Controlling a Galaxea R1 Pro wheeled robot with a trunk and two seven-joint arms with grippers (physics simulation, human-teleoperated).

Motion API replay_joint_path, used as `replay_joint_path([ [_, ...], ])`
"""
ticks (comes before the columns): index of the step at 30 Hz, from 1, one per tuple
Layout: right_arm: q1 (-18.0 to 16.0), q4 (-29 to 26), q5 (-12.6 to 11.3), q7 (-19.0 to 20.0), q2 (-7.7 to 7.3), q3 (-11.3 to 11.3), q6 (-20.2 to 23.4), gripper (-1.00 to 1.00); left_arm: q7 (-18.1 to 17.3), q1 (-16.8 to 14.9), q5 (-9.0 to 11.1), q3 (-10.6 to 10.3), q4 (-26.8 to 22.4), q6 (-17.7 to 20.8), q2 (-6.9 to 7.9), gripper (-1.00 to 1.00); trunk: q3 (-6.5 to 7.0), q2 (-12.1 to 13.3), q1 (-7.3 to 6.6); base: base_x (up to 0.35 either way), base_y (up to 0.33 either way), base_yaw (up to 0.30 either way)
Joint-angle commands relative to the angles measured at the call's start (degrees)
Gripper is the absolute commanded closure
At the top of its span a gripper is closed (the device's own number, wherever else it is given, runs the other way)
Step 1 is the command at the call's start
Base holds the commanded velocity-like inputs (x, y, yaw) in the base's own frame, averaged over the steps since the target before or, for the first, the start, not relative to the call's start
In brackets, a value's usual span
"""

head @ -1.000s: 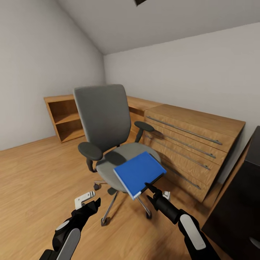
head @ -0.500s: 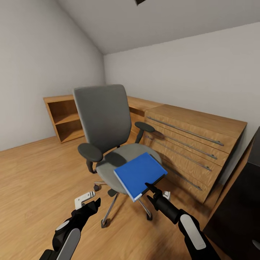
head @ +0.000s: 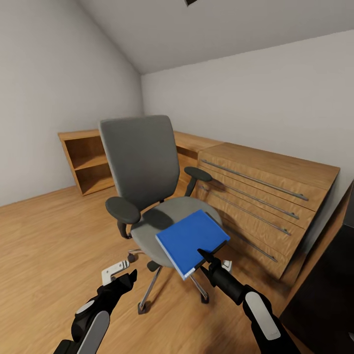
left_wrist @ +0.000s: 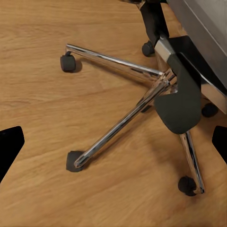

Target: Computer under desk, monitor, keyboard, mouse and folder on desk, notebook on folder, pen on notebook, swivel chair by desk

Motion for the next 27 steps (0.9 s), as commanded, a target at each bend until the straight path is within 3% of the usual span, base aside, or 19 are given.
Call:
replay_joint_path([
  [1, -0.03, 0.00, -0.25, 0.01, 0.06, -0.19, 0.45, -1.00, 0.57, -0.04, 0.53, -0.12, -0.07, 0.08, 0.07, -1.00, -0.05, -0.02, -0.01, 0.004, 0.001, 0.000],
  [16, -0.03, -0.07, -0.21, 0.01, 0.00, -0.19, 0.49, -1.00, 0.56, -0.04, 0.57, -0.12, -0.07, 0.10, 0.04, -1.00, -0.05, -0.02, -0.01, 0.001, 0.000, 0.000],
  [17, -0.03, -0.08, -0.21, 0.01, -0.01, -0.19, 0.50, 1.00, 0.55, -0.04, 0.57, -0.12, -0.07, 0.11, 0.04, -1.00, -0.05, -0.02, -0.01, 0.000, 0.000, 0.000],
  [27, -0.03, -0.17, -0.11, 0.01, -0.03, -0.19, 0.45, 1.00, 0.54, -0.04, 0.67, -0.12, -0.08, 0.11, 0.04, -1.00, -0.05, -0.02, -0.01, 0.000, 0.000, 0.000],
])
